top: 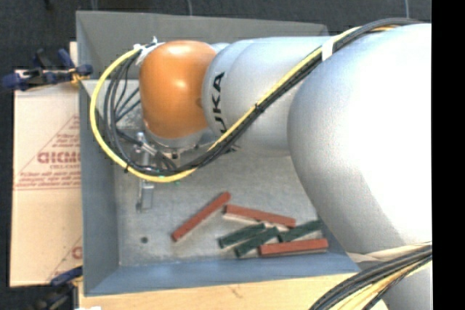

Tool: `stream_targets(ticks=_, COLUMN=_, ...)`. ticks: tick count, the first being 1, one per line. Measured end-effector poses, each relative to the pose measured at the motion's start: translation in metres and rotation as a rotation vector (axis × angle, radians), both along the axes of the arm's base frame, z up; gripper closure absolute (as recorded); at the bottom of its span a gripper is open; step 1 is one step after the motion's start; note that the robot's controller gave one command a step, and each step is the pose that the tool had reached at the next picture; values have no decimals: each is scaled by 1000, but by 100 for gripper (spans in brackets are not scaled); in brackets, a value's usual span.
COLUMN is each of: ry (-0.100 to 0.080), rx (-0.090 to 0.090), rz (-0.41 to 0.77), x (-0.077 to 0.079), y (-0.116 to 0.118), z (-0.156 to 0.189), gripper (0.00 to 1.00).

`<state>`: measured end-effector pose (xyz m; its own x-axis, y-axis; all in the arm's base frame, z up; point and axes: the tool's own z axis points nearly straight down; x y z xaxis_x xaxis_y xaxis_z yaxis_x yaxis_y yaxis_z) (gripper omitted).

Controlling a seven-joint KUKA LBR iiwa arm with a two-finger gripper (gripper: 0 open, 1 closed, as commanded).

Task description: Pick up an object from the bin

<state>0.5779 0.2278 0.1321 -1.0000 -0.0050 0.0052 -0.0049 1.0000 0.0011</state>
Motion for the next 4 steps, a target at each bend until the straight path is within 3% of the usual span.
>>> stream_targets(ticks=1, ry=-7, rx=2, rz=-3, x=2, y=-1, z=5, gripper=0)
stream_targets(ticks=3, ry=-18, rx=2, rz=116, x=-19, y=-49, z=-13, gripper=0)
stream_targets(ticks=4, ry=2, rx=-6, rz=278, x=-38, y=-59, z=-8, gripper=0)
